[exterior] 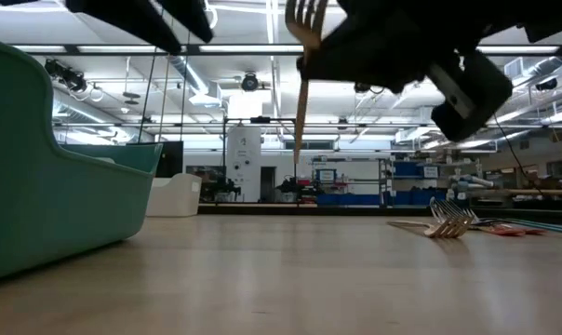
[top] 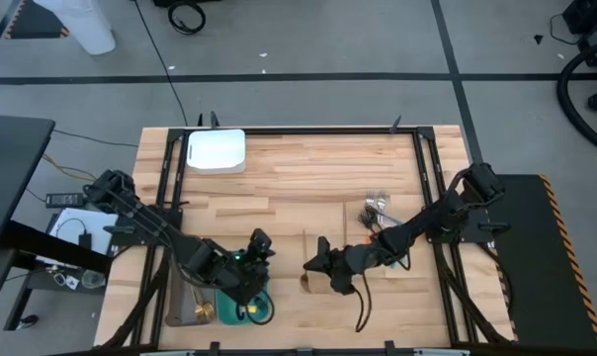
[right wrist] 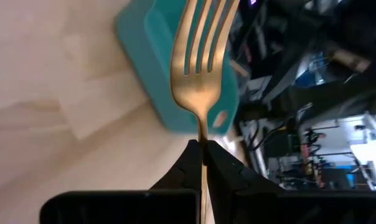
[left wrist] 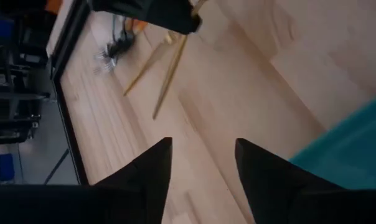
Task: Sort silverware by color (type)
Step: Put the gold fork into the black bin
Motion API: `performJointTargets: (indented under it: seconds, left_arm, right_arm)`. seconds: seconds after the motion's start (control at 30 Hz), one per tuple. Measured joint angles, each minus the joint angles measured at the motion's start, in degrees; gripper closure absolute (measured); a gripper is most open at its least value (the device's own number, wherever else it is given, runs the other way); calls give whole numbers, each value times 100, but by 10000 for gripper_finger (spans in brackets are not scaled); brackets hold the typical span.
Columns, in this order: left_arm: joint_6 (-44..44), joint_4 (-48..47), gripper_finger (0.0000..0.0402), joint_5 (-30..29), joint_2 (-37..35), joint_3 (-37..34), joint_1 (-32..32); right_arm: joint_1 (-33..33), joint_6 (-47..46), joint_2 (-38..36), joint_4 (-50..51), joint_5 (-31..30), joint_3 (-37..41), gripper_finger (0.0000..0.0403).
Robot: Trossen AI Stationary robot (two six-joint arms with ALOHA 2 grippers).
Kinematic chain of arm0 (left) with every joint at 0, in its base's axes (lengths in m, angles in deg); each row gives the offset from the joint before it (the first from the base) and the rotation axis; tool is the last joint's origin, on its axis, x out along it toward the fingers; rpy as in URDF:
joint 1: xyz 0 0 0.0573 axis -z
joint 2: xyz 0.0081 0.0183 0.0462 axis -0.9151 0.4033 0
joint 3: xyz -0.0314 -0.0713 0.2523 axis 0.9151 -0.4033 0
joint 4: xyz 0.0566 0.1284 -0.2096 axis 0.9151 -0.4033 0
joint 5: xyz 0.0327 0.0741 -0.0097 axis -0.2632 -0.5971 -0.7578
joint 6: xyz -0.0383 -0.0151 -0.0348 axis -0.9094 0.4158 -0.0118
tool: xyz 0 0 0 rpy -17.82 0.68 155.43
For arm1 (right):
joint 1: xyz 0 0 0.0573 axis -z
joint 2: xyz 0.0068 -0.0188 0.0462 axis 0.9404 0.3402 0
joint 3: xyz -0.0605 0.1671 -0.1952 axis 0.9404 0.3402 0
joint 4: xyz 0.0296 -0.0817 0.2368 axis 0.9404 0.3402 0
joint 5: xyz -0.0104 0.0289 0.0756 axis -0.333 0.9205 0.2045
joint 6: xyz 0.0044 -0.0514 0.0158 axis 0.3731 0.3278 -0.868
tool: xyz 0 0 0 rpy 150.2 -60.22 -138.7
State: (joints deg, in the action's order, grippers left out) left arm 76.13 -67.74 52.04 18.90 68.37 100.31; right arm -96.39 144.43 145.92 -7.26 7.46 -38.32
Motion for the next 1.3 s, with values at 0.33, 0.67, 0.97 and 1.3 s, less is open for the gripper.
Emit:
performJointTargets:
  seconds: [0.33, 0.67, 0.97, 1.3]
  left_arm:
    - [171, 780, 216, 1436, 0, 0, -710]
    - [473, 1979, 221, 2233, 17, -2, -1050]
    - [451, 2120, 221, 2568, 20, -2, -1184]
    - [409, 2118, 288, 2577, 24, -2, -1181]
  right_arm:
    - [-144, -835, -2, -1285, 648, 0, 390]
    - [-151, -1158, -4, -1752, 780, -2, 389]
    - [-149, -649, -9, -2150, 451, -4, 389]
    - [-151, -577, -9, -2206, 351, -4, 389]
